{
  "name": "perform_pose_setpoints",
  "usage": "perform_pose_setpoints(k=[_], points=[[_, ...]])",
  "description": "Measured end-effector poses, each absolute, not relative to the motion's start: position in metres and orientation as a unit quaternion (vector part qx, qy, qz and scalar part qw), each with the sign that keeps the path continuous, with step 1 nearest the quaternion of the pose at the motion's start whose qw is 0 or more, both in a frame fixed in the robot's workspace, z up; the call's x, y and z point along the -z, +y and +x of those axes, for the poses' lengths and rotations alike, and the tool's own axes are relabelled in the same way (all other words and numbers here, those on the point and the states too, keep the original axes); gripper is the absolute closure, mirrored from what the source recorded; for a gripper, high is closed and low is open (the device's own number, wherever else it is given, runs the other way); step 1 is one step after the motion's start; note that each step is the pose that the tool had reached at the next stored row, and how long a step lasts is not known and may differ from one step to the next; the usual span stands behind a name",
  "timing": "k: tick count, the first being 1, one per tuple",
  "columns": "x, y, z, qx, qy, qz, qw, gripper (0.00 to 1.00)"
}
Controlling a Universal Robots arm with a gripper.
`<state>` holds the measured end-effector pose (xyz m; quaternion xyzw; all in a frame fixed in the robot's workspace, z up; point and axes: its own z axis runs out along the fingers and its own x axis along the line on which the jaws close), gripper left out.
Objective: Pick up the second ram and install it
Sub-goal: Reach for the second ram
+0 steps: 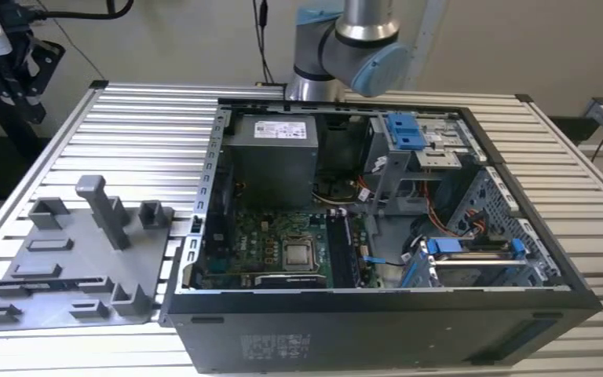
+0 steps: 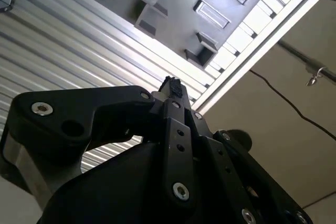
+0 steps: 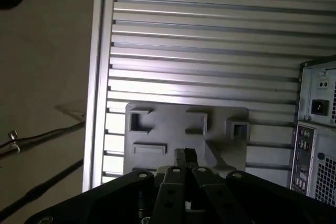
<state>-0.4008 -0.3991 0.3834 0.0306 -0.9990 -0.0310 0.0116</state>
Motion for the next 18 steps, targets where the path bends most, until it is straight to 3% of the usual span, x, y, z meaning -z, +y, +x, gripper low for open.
perform_pose_setpoints(k=[18], points=[[-0.381,-0.41,-0.406,0.031,-0.999,0.034,0.011,0.89]])
